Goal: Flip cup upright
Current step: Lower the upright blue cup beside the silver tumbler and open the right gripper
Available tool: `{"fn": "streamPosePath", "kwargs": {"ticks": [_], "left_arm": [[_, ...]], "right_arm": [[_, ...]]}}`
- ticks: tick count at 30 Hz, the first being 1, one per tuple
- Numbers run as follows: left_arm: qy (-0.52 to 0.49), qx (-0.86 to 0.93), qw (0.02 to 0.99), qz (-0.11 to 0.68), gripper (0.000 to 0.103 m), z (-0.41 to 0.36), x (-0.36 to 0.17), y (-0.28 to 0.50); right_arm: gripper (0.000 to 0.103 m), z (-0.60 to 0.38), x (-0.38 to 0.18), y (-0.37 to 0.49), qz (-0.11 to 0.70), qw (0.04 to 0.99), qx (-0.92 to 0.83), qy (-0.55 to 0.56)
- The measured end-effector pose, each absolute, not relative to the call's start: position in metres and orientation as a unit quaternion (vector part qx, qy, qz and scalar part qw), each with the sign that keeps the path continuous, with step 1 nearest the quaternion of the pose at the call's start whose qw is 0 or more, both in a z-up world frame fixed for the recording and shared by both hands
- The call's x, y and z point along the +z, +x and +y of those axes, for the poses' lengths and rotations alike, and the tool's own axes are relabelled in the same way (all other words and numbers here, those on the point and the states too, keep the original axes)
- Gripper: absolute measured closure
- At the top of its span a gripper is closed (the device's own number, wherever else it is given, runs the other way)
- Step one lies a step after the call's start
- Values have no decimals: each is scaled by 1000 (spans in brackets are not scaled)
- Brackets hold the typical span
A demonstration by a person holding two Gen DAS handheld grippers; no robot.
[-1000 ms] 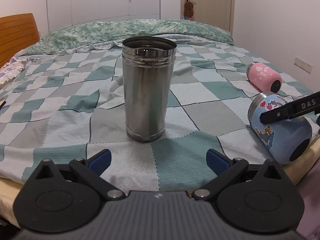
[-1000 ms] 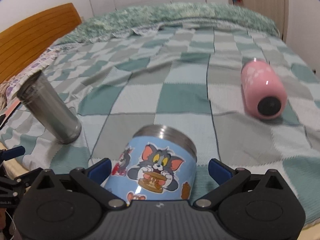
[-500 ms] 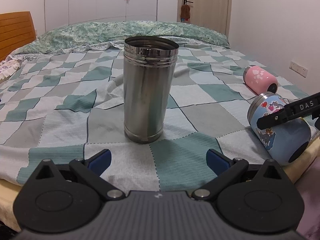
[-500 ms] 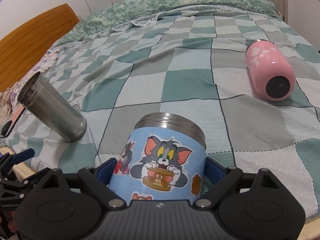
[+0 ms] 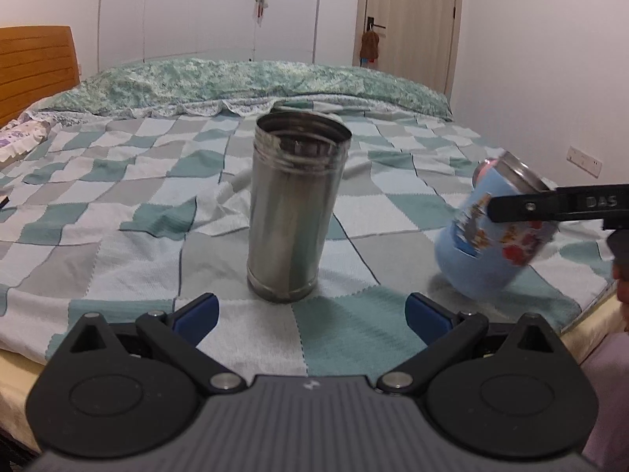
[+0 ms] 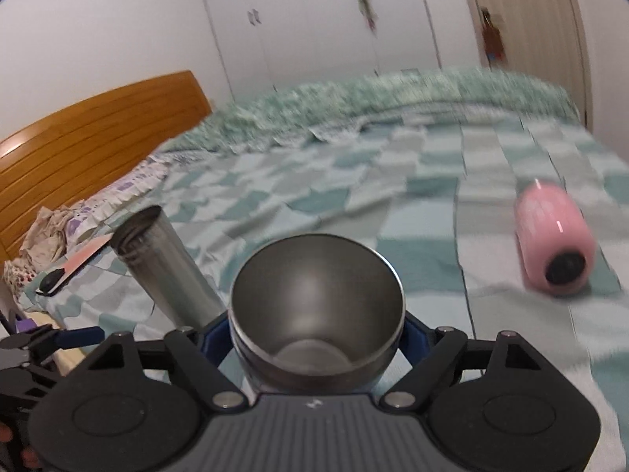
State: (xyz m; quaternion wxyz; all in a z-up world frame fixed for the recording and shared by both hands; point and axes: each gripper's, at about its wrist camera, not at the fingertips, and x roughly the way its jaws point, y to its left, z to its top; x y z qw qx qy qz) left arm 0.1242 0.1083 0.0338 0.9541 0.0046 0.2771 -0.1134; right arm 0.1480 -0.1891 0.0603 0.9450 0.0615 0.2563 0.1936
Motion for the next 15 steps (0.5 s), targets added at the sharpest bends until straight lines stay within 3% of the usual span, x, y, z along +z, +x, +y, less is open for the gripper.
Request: {"fn": "streamPosePath", "kwargs": {"ticks": [8,15], "left_arm": [[-12,-85,963,256,0,117,39,128],[-19,-70,963,260,0,125,33,135]], "right_arm": [[20,-132,66,162,163,966,193,-47],[20,-104,43,184,159,964,197,-80]]}}
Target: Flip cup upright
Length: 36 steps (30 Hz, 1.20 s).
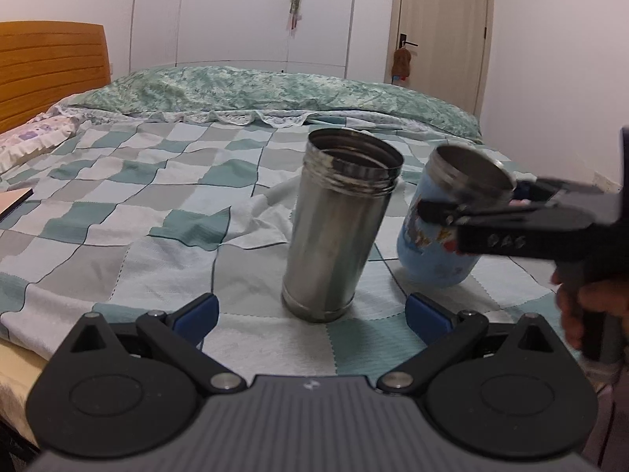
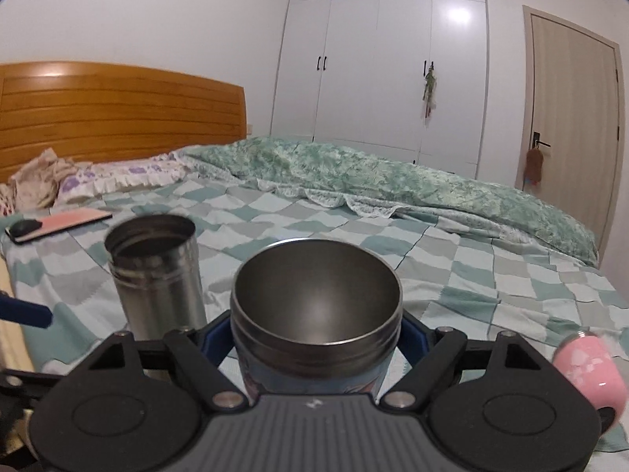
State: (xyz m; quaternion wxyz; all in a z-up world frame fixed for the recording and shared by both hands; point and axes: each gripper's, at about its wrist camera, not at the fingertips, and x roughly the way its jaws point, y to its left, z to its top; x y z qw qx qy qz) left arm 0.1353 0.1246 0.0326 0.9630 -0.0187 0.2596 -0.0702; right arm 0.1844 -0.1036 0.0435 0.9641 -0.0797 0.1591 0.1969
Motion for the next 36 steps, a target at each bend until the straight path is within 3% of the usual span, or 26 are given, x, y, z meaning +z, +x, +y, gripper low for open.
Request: {"fn": "streamPosePath", "kwargs": {"ticks": [3,9,12,24,31,36], "left_arm": [[-21,-65,963,260,0,127,30,135],[-19,-60,966,251,0,126,34,131],[-16,-59,969,239,0,121,39,124],[-24,-68,990,123,0,81,63,53],[-34,-64,989,131,0,50,29,33],[-33,-35,994,95,0,30,9,23]], "right_arm": [[20,-101,20,189,157,963,202,-80],[18,-107,27,193,170,961,207,-64],[0,-117,35,182,157,963,215,-42],[0,-207,70,59,55,979,185,-60],[0,-271,43,0,64,988,131,-59],[0,-295,19,-21,51,992,93,-69]]}}
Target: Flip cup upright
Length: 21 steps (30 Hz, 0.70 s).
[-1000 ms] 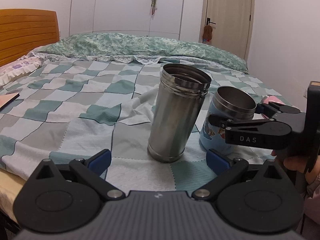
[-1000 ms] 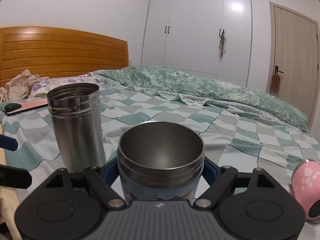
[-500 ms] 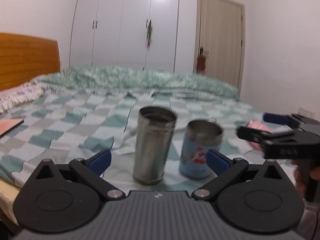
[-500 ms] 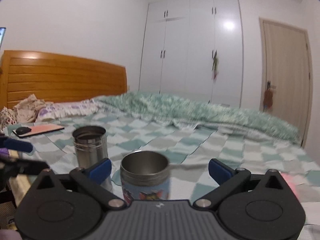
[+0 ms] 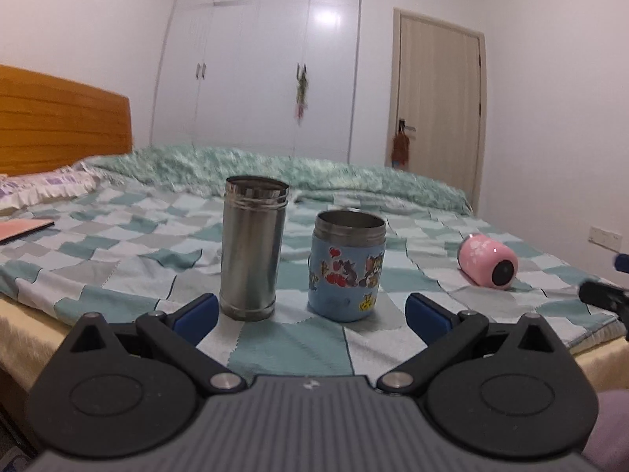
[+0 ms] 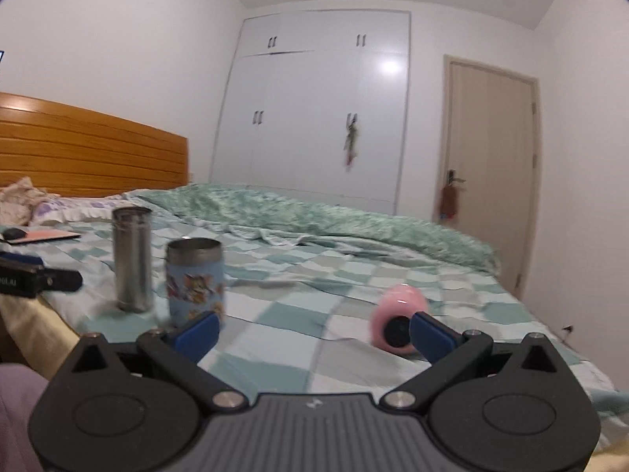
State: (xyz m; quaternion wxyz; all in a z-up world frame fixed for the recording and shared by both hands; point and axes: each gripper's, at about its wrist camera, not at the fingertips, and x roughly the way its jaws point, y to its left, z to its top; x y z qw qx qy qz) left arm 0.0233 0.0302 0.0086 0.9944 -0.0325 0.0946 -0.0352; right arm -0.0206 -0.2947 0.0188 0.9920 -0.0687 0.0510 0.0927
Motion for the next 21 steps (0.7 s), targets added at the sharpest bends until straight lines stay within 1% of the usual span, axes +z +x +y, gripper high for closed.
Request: {"fn": "streamPosePath", "kwargs": {"ticks": [4,10,21], "left_arm": [[-9,-17,998,53,0,14,-3,21],[-8,-13,998,56,0,6,-9,24],[-14,-24,998,55,0,6,-11,25]], "right_arm": [[0,-300,0,-26,42,994,84,-59],[0,-304,-7,-28,27,996,66,-53],[0,-306,-10,-24,37,997,48,-52]]}}
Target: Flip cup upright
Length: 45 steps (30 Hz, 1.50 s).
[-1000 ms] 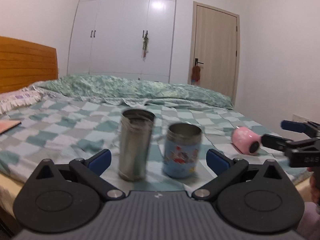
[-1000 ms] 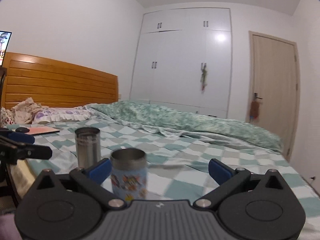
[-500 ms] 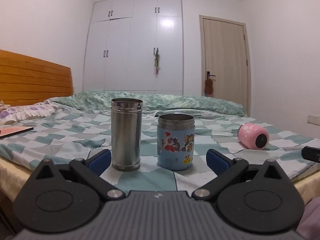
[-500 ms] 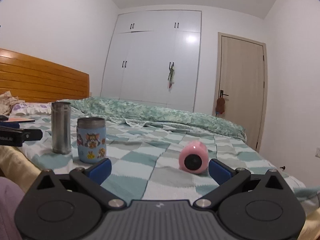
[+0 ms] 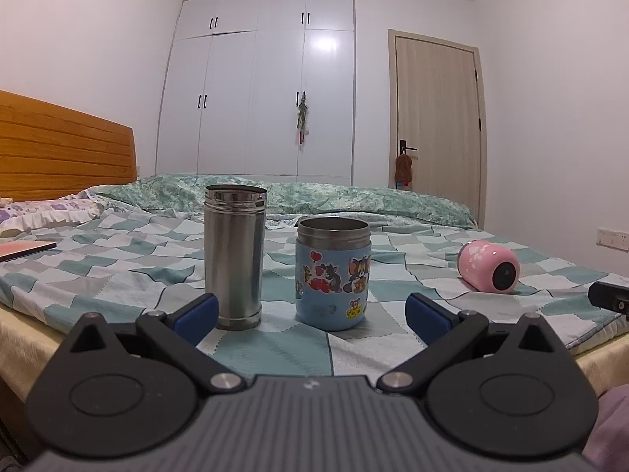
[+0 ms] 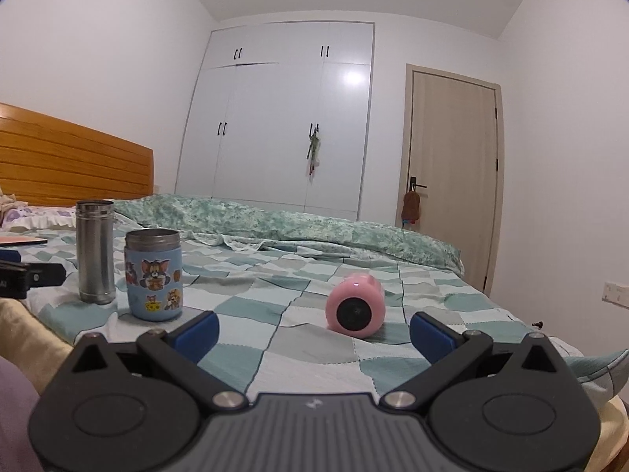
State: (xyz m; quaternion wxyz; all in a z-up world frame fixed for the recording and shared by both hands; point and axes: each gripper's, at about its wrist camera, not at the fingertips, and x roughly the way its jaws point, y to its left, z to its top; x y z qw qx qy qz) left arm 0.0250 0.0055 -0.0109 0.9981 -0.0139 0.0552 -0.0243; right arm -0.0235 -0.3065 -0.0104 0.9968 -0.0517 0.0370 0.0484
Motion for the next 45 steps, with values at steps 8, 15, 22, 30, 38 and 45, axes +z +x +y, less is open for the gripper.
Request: {"fn": "streamPosePath", "kwargs": {"ticks": [8,15,22,30,38,45], "left_arm": [[-16,-23,998,52,0,7,-11,23],[-16,-24,998,50,0,6,-11,23],[-17,-24,998,50,0,6,-11,23],[-16,-27,998,48,0,6,-10,22],[-16,-29,998,47,0,6,-10,21],[-11,-27,999,46,0,4,-11,20]], "right_arm": [[0,-303,-11,-22,39,996,49,-61],[0,-303,-11,-23,39,996,50,-61],[0,-303,-12,-23,39,996,50,-61],[0,-303,-12,-23,39,996,50,-61],[0,-303,-12,-23,39,996,50,-61],[0,-302,-12,-23,39,996,49,-62]]}}
